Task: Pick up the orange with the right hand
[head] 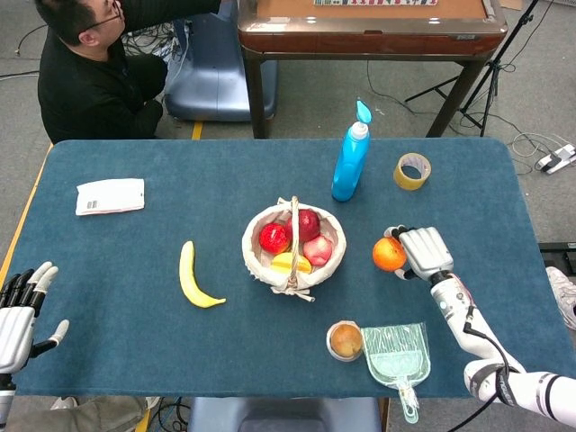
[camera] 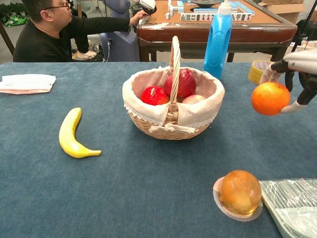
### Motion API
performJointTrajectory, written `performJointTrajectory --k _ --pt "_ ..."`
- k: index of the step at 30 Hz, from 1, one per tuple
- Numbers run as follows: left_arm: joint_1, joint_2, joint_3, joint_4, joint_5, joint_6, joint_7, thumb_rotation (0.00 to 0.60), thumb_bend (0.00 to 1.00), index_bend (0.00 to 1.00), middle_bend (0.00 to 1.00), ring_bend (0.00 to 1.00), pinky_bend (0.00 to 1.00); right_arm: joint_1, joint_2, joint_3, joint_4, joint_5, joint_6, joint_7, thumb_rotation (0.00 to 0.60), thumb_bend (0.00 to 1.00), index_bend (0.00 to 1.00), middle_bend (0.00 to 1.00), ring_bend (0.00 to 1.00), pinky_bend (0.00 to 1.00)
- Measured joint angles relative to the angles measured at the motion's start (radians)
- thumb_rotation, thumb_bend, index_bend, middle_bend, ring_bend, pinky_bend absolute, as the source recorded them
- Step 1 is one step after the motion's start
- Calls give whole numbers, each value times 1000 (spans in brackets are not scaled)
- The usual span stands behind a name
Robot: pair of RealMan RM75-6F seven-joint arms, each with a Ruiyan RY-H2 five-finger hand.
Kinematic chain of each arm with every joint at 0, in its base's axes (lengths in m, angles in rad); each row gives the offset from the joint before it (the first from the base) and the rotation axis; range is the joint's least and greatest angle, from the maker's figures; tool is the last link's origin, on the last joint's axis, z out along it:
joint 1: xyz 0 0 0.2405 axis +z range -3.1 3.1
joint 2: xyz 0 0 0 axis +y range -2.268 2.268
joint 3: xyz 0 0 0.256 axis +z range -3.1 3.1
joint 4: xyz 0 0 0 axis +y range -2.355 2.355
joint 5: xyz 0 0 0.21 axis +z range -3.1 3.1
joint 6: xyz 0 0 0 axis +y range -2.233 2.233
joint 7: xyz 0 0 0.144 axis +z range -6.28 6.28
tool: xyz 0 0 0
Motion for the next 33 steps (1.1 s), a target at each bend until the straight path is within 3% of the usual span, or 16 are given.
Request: performJointTrajectory --k 7,11,18,24,33 --pt "4 4 0 -5 5 8 -2 600 333 36 0 0 2 -9 56 44 -74 -82 27 169 600 233 506 419 438 604" --pt "6 5 0 -8 7 12 -1 600 332 36 0 0 2 12 44 57 -93 -121 22 200 600 233 489 397 438 605" --pt "16 9 3 -7 5 22 -4 600 333 37 0 0 2 80 -36 68 -86 -86 -6 148 600 233 263 319 435 609" --pt "23 11 4 -1 0 27 -11 600 333 36 0 0 2 133 -76 64 -89 -16 -40 82 600 232 25 166 327 610" --pt "24 10 2 8 -5 22 -18 600 333 36 0 0 2 121 -60 46 -100 -49 10 86 600 233 0 129 285 610"
